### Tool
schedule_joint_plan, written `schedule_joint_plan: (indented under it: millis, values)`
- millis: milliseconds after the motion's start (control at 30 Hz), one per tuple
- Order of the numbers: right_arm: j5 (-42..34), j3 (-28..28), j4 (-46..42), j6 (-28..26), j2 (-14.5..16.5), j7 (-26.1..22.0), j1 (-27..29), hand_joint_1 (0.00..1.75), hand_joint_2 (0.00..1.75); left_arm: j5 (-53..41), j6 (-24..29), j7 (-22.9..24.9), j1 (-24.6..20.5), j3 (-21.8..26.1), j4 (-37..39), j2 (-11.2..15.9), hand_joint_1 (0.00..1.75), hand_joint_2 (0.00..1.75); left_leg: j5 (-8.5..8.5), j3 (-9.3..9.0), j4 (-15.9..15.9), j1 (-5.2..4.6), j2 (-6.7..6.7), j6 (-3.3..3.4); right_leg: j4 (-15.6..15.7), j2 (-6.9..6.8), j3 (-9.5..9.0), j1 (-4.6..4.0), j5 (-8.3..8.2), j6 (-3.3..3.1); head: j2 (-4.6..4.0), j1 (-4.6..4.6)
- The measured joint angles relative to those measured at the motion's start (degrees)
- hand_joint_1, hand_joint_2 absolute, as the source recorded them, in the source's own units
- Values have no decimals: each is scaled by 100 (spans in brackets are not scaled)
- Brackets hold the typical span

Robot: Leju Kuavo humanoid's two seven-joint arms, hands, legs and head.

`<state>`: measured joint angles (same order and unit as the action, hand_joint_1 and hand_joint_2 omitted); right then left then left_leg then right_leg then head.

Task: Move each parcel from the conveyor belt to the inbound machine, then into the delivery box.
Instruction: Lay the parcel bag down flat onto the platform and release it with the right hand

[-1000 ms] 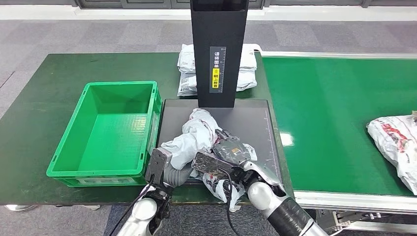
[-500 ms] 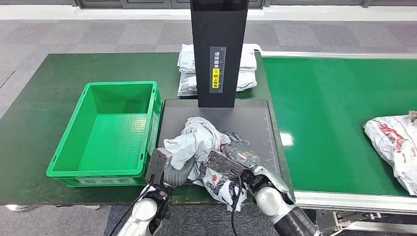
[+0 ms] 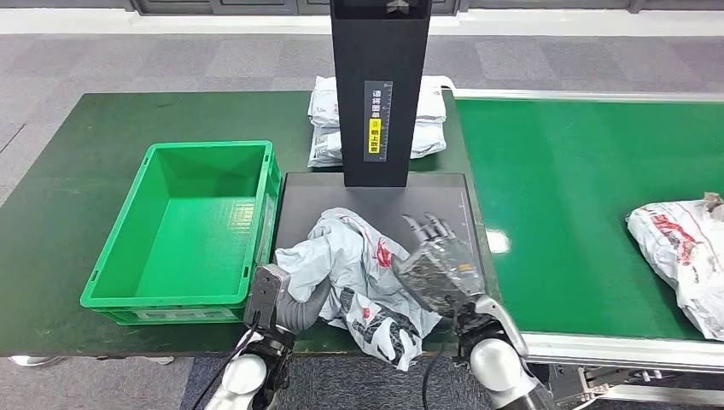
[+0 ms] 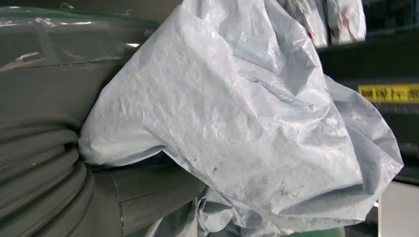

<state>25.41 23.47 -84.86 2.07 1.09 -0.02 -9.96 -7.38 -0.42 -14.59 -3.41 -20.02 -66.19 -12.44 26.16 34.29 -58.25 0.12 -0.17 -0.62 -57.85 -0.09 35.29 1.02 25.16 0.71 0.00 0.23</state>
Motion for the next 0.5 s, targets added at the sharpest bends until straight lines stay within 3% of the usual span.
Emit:
schedule_joint_plan:
  millis: [267, 500]
  values:
    - [-1383, -1350, -899, -1056, 62, -638, 705, 0, 0, -44, 79, 3, 184, 97, -162, 2, 175, 175, 9, 1, 0, -3, -3, 7, 3, -6, -4, 2, 7, 6, 0, 1]
    - [-1502, -1586, -1126, -1202, 66, -770, 1057, 0, 0, -74, 88, -10, 190, 144, -166, 4, 175, 175, 14, -5, 0, 0, 7, -1, 3, 4, -2, 0, 7, 5, 0, -1]
